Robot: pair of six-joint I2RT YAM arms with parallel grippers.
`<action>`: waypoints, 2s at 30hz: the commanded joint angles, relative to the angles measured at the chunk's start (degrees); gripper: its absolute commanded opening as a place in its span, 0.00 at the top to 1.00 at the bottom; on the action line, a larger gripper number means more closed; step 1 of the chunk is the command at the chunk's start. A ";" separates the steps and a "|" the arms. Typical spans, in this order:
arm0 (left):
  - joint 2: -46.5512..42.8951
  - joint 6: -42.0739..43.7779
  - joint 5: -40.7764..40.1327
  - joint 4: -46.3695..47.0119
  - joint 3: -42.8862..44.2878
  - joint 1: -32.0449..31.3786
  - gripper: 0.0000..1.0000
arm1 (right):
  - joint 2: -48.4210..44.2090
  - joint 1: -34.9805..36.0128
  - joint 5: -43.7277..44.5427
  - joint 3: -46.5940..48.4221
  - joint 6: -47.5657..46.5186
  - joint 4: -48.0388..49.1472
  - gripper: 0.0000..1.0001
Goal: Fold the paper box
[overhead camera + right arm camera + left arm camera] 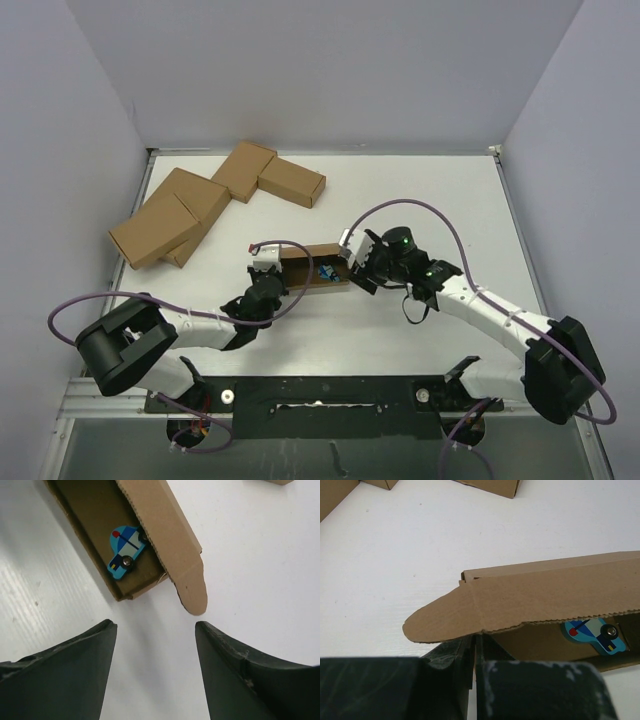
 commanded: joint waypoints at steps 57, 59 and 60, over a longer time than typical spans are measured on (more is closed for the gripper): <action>-15.33 -3.08 7.48 -6.10 -4.30 -0.27 0.65 | 11.45 2.26 -17.07 14.61 -36.11 -7.84 0.99; -21.38 -3.92 9.89 -10.47 -5.48 -0.36 0.61 | 11.22 2.31 -17.24 13.63 -35.78 -7.38 0.99; -24.71 -3.57 12.33 -12.45 -6.16 -0.38 0.59 | 11.34 2.32 -17.38 13.25 -35.59 -7.28 0.99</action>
